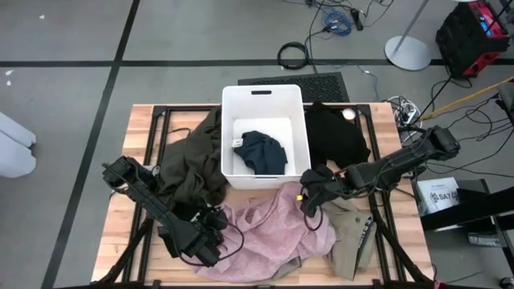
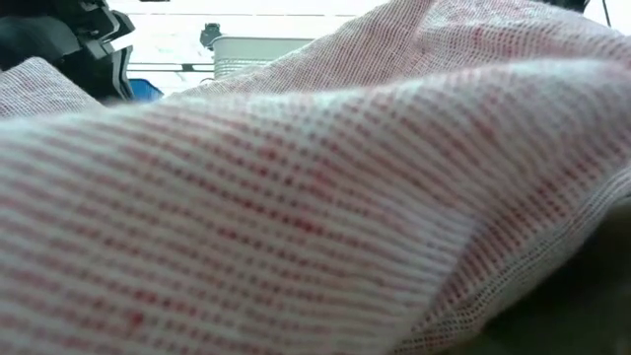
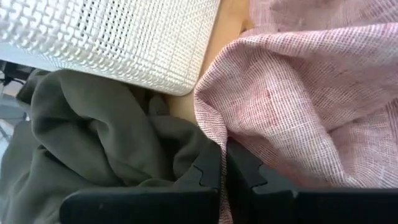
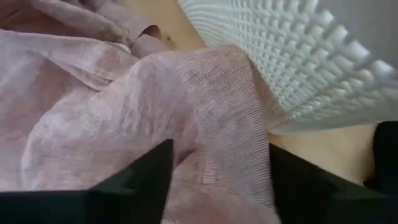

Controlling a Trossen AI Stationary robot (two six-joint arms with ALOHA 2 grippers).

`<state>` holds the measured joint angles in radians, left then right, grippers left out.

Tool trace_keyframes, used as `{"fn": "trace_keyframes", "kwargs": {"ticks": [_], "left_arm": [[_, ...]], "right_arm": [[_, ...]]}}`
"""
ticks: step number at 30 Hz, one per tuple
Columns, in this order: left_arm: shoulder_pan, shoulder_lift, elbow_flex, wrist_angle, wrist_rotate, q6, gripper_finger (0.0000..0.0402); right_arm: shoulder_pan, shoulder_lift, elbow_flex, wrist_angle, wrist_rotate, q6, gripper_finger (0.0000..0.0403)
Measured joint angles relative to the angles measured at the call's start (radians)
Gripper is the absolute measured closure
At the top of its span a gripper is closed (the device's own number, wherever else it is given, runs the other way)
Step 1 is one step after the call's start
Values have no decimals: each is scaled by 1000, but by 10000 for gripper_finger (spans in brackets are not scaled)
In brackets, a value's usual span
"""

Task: Sort clothes
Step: Put the pink shirt into the white laundry bin

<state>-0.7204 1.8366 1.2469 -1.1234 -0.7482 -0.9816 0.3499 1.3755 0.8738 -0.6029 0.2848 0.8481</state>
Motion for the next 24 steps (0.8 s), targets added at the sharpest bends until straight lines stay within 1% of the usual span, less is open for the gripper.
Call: {"fn": "trace_keyframes", "kwargs": {"ticks": [3, 6, 9, 11, 14, 19, 24], "left_arm": [[-1, 0, 0, 1, 5, -15, 373], [-4, 0, 0, 13, 15, -14, 365], [-10, 0, 0, 20, 15, -7, 370], [-14, 0, 0, 20, 14, -7, 377], [-13, 0, 0, 17, 14, -3, 383], [-6, 0, 0, 17, 13, -2, 381], [-6, 0, 0, 17, 11, -4, 378]], "right_arm": [[30, 2, -1, -1, 18, 48, 126], [82, 4, -3, -2, 39, 110, 112], [140, 8, -8, -27, 91, 161, 116], [171, 8, -9, -23, 100, 168, 122], [197, 4, 18, -36, 152, 105, 131], [181, -27, 130, -58, 157, -12, 139], [181, -26, 266, -190, 166, -50, 139]]}}
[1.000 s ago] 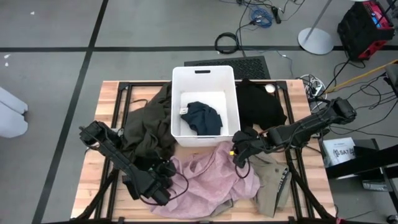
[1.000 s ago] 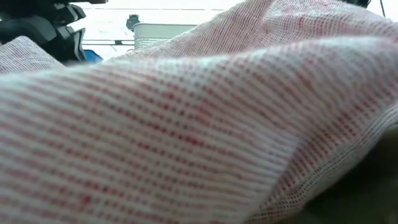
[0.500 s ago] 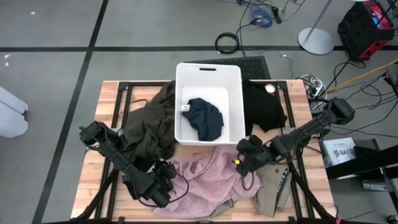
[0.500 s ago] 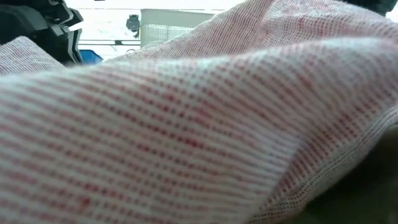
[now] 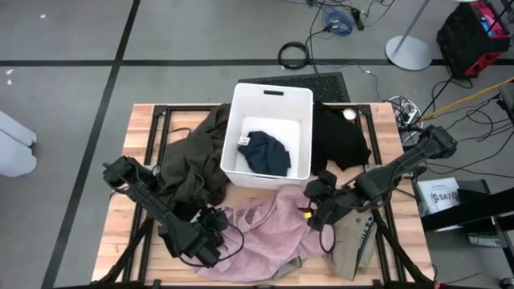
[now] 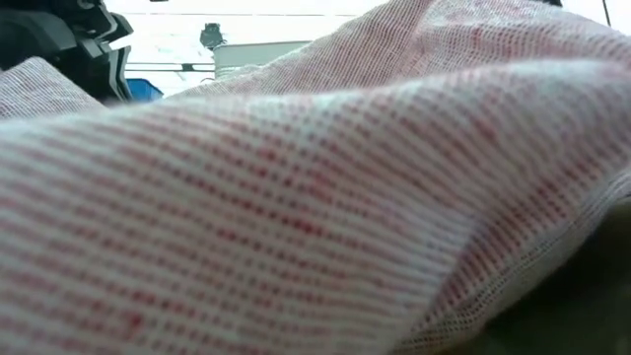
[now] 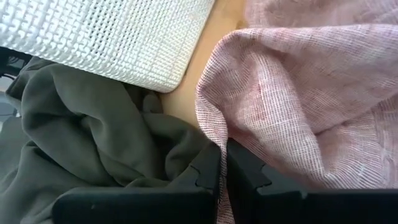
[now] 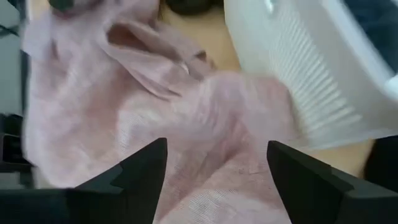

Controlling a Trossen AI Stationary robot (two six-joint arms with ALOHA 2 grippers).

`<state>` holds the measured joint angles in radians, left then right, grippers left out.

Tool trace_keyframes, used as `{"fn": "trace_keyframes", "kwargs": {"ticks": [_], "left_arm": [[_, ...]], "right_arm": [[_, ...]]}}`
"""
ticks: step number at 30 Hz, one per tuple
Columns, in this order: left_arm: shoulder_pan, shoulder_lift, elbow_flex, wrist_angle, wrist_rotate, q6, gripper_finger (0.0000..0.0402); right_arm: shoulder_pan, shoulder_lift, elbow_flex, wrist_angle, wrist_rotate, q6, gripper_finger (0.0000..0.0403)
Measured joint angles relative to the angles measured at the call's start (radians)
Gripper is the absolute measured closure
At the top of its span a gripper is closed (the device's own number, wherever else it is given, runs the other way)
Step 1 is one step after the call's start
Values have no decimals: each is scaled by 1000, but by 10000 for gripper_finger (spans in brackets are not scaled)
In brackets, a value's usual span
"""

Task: Sort clothes
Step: Put the pink shirt into the white laundry bin

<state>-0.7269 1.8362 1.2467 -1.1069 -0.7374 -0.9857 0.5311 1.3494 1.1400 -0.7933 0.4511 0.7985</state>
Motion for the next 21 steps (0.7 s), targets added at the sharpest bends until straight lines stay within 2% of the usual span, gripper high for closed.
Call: {"fn": "trace_keyframes", "kwargs": {"ticks": [5, 7, 10, 14, 18, 21], "left_arm": [[0, 0, 0, -1, -3, -1, 378], [0, 0, 0, 0, -3, -1, 378], [0, 0, 0, 0, -4, -1, 378], [0, 0, 0, 0, -4, 3, 377], [0, 0, 0, 0, -4, 4, 377], [0, -1, 0, 0, -4, 4, 377]], "right_arm": [[27, -1, 101, -286, 0, 150, 140], [51, -3, 96, -360, -45, 250, 140], [72, -3, 20, -382, -108, 401, 140], [22, -3, -136, -233, -178, 454, 140], [-45, -3, -253, 30, -215, 297, 140], [-95, -3, -299, 127, -220, 207, 140]]}}
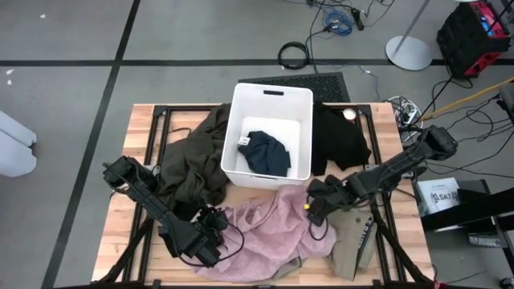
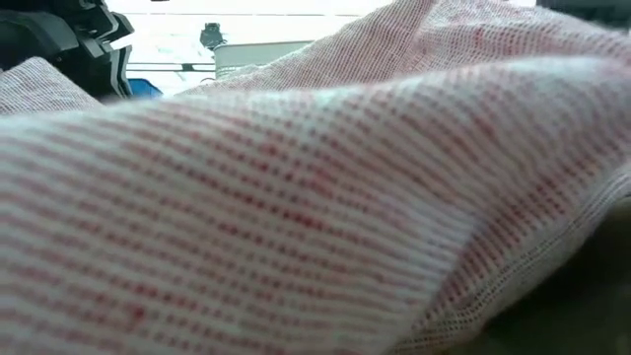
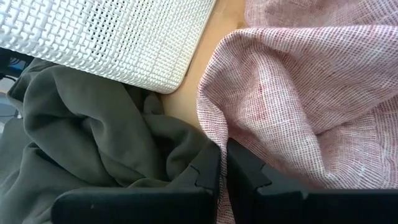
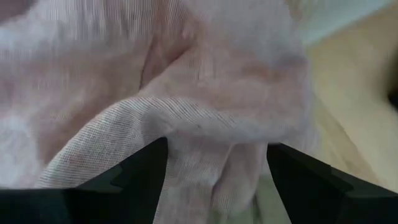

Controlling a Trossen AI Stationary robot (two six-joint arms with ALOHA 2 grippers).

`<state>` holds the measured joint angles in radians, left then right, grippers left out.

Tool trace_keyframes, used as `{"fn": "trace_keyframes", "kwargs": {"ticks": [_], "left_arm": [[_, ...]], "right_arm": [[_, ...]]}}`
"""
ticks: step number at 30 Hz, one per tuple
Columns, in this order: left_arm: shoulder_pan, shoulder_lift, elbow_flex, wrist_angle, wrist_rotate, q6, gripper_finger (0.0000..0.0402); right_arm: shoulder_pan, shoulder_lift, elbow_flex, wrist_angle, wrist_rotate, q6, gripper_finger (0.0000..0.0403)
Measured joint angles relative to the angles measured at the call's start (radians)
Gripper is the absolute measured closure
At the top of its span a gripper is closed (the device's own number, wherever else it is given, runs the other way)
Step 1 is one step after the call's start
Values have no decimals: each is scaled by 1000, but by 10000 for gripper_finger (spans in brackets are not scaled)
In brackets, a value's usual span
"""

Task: Sort clothes
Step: Put the pink shirt into the white laundry bin

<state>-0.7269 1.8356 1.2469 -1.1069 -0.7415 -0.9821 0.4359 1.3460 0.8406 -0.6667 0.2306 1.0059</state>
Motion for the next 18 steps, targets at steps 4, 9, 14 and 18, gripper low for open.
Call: {"fn": "trace_keyframes", "kwargs": {"ticks": [4, 9, 14, 18], "left_arm": [[3, 0, 0, 0, -3, 0, 377], [5, 0, 0, 0, -7, -7, 377], [7, 0, 0, -1, 5, -59, 377], [8, 0, 7, -4, 68, -131, 364]], "right_arm": [[-72, 0, -70, 99, 7, -59, 140], [-131, 37, -206, 261, -22, -79, 140], [-122, 54, -318, 438, -12, -55, 140], [-88, 54, -329, 454, 8, -52, 164]]}}
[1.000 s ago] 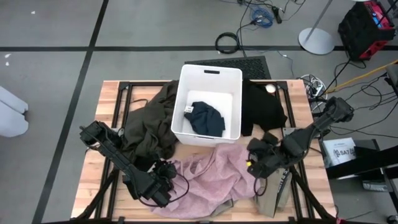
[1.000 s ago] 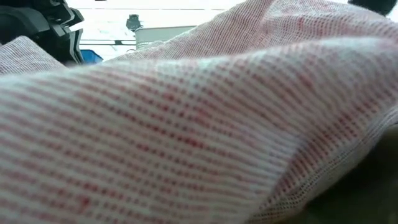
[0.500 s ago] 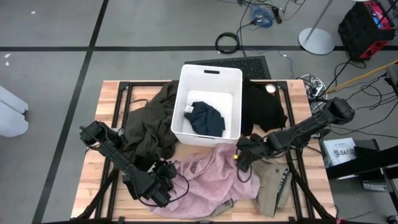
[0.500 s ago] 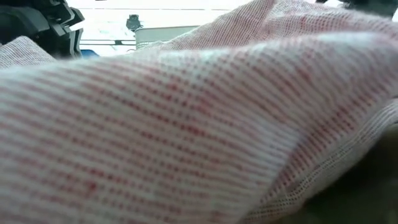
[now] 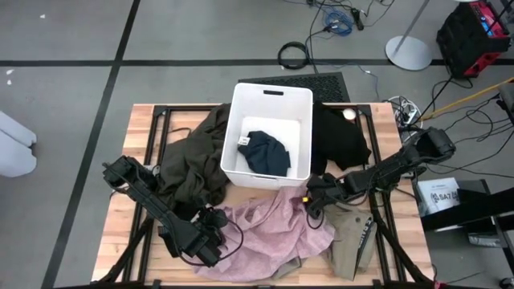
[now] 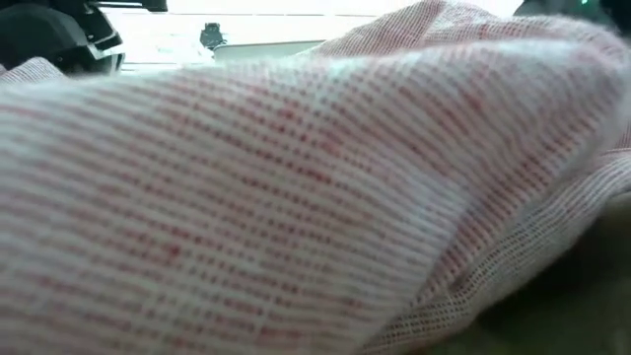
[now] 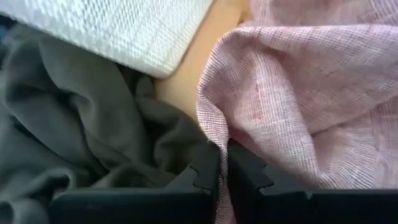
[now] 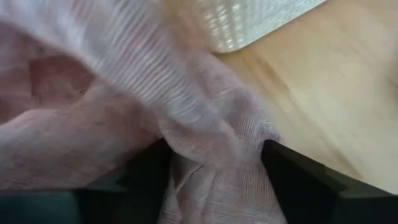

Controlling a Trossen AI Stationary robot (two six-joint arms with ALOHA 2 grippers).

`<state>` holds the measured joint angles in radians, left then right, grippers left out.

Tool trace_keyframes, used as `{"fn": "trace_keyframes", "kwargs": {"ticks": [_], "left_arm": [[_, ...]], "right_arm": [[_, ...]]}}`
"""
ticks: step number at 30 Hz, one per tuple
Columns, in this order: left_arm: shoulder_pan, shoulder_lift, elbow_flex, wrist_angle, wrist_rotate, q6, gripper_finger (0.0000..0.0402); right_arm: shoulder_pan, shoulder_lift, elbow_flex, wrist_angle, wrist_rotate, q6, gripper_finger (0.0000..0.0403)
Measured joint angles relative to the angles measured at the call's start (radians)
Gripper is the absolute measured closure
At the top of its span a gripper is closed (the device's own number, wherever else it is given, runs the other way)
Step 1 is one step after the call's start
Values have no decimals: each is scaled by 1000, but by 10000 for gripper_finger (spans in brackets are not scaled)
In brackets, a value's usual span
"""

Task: Sort clothes
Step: Put the pink shirt into the white laundry bin

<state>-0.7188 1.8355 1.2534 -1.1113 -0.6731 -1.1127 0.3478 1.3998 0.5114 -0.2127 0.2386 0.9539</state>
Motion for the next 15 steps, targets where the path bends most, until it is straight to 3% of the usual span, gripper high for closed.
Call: {"fn": "trace_keyframes", "kwargs": {"ticks": [3, 8, 12, 15], "left_arm": [[4, 0, 14, 2, 33, -15, 333], [25, 0, 44, -27, 44, -31, 263], [25, 0, 110, -193, 32, -37, 224], [1, 0, 176, -317, -47, -93, 218]], "right_arm": [[20, 2, -2, 27, -18, 12, 221], [45, 4, -5, 58, -37, 5, 371], [61, 4, -5, 54, -8, 45, 389], [72, 1, -5, 44, 33, 55, 397]]}}
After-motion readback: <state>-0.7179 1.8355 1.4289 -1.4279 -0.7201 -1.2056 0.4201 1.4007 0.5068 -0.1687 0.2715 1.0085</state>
